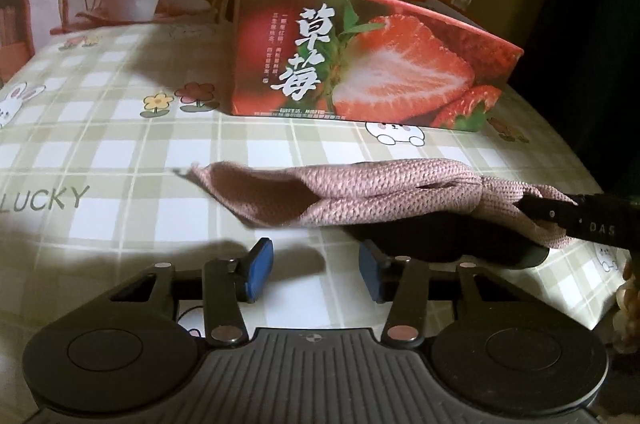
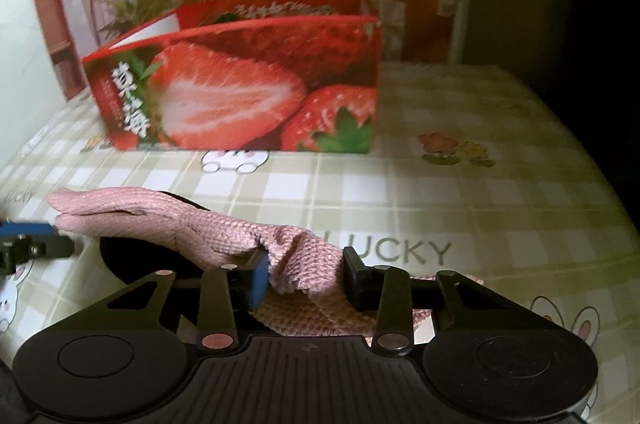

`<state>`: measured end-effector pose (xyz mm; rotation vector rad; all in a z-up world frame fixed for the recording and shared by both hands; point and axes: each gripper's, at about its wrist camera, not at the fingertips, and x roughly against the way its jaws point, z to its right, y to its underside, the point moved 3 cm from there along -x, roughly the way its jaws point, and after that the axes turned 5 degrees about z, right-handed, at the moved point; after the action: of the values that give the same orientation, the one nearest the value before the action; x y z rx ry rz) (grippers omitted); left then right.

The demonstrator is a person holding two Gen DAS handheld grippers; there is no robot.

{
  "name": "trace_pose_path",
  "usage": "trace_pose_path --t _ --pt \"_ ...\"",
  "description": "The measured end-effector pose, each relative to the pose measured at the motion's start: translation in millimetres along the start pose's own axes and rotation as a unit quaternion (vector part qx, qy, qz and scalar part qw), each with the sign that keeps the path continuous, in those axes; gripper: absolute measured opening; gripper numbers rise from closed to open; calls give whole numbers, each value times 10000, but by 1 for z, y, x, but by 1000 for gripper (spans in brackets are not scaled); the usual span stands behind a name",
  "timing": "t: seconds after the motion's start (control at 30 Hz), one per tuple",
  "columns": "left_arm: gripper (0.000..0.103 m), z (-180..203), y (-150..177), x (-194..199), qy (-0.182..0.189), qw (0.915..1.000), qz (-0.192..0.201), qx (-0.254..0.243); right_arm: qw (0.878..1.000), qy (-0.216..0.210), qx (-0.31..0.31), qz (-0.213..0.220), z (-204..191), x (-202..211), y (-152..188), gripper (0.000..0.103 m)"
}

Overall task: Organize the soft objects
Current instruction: 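Move both grippers down and close them on the pink knitted cloth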

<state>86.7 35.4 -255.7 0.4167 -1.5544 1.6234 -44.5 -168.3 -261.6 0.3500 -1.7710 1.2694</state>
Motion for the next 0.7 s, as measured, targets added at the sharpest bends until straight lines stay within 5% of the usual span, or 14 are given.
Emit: trace_pose_path --t 0.4,0.7 --pt "72 2 -39 17 -129 9963 835 -174 9995 -151 268 23 -9 -3 4 35" --pt "72 1 -50 -40 3 9993 342 -164 9988 -177 448 70 -12 -9 6 35"
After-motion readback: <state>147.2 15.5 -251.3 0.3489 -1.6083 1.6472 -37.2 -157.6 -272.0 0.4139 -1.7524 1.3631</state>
